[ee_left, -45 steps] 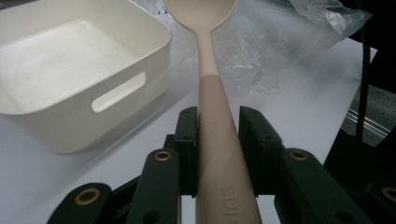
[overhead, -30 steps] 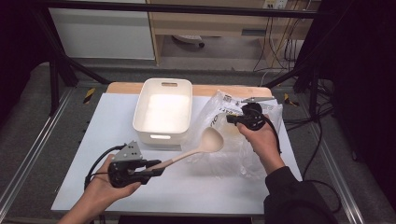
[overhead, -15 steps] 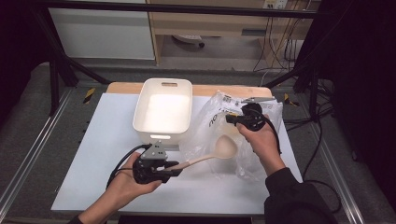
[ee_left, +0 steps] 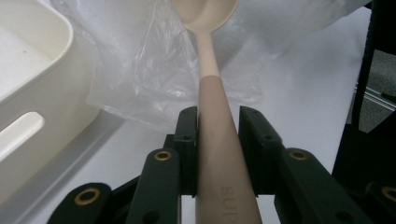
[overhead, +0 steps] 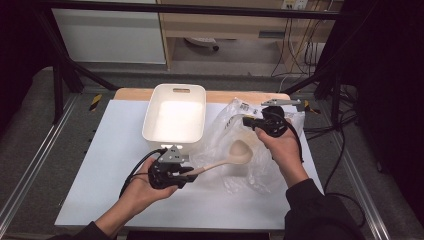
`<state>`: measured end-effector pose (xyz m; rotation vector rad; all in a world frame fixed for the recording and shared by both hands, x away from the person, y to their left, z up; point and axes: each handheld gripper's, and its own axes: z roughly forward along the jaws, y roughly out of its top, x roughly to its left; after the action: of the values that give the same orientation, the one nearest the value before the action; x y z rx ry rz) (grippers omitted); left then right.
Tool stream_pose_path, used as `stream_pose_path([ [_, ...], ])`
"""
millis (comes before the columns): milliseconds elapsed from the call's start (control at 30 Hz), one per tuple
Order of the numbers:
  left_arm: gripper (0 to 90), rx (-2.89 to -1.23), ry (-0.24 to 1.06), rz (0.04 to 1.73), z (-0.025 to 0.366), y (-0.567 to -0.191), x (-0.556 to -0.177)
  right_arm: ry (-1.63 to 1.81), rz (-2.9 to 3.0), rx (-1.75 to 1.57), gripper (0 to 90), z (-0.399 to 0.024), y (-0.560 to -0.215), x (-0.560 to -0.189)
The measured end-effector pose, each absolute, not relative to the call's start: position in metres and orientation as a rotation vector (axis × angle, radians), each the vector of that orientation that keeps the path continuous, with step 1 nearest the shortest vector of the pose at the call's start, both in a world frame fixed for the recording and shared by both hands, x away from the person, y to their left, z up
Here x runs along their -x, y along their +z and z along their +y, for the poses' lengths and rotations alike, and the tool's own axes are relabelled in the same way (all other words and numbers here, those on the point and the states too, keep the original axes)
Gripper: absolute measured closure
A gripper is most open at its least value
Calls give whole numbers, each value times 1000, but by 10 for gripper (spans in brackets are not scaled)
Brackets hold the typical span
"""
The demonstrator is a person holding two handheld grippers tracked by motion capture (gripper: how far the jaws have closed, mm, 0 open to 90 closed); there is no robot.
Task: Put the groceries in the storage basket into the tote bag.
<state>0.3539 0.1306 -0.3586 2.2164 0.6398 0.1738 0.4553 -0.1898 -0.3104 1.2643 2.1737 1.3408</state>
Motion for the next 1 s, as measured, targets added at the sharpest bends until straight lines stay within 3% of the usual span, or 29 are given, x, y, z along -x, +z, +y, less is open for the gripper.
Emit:
stream_pose_path([
  [533,690,-2208,176,679,132,-366,-366,1379,2161,-1222,900,-186,-289,-455],
  [1000,690,-2205,205,622,118,-347,-364,1351,2189,-1227,900,-184,-297,-456],
])
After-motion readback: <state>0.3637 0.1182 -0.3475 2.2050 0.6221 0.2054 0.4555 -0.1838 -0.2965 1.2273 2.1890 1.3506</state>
